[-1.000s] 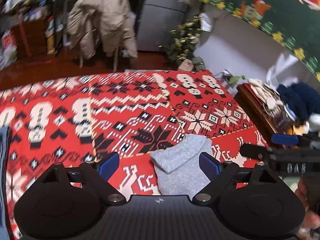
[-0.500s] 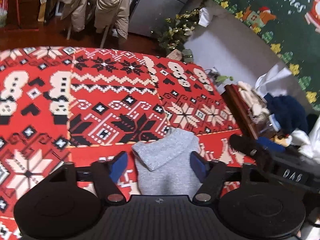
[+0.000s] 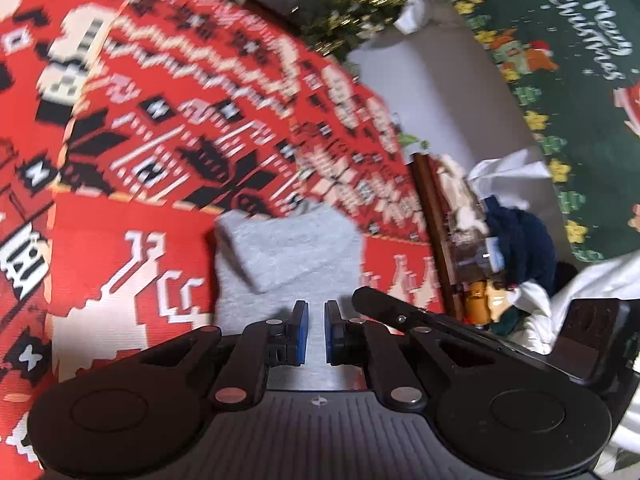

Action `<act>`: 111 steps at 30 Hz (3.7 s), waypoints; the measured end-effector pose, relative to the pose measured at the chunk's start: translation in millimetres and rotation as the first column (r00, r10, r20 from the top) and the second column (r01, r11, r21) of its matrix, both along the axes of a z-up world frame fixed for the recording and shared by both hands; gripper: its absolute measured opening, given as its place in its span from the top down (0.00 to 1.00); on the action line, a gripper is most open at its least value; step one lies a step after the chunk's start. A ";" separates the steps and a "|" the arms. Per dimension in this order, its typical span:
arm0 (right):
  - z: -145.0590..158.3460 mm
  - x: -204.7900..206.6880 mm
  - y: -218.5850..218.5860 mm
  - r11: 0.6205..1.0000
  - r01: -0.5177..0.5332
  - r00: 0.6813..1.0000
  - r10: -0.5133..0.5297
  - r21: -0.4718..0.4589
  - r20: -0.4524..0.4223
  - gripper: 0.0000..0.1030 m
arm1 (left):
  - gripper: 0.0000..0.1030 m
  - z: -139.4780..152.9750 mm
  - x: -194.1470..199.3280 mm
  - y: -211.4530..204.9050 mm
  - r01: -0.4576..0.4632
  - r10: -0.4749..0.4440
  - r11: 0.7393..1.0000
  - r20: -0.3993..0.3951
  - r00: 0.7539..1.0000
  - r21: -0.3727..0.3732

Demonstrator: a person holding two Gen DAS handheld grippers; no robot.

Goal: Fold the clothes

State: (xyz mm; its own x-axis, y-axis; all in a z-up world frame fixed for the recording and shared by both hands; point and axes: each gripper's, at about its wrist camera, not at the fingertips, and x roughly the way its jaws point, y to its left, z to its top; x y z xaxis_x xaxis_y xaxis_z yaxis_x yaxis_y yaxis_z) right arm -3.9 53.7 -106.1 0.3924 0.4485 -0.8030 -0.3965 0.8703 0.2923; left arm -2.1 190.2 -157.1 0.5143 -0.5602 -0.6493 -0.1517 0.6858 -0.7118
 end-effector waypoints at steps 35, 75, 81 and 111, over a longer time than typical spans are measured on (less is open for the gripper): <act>-53.2 -0.9 -45.3 0.990 0.132 0.955 -0.113 0.052 -0.275 0.74 | 0.63 -25.8 -33.5 3.7 -0.119 0.119 0.993 -0.079 0.990 0.015; -53.3 -1.0 -30.3 0.990 0.109 0.978 -0.091 0.087 -0.186 0.87 | 0.75 -30.6 -21.5 -6.0 -0.142 0.145 0.988 -0.054 0.988 0.053; -26.3 -13.8 -31.9 0.987 0.120 0.987 -0.108 0.103 -0.119 0.89 | 0.82 -5.4 -31.6 -13.5 -0.143 0.141 0.978 0.025 0.990 0.149; 124.4 -150.7 361.5 0.881 -0.355 0.934 0.345 0.314 0.087 0.89 | 0.83 153.8 -216.6 322.3 -0.594 0.535 0.716 0.258 0.804 0.367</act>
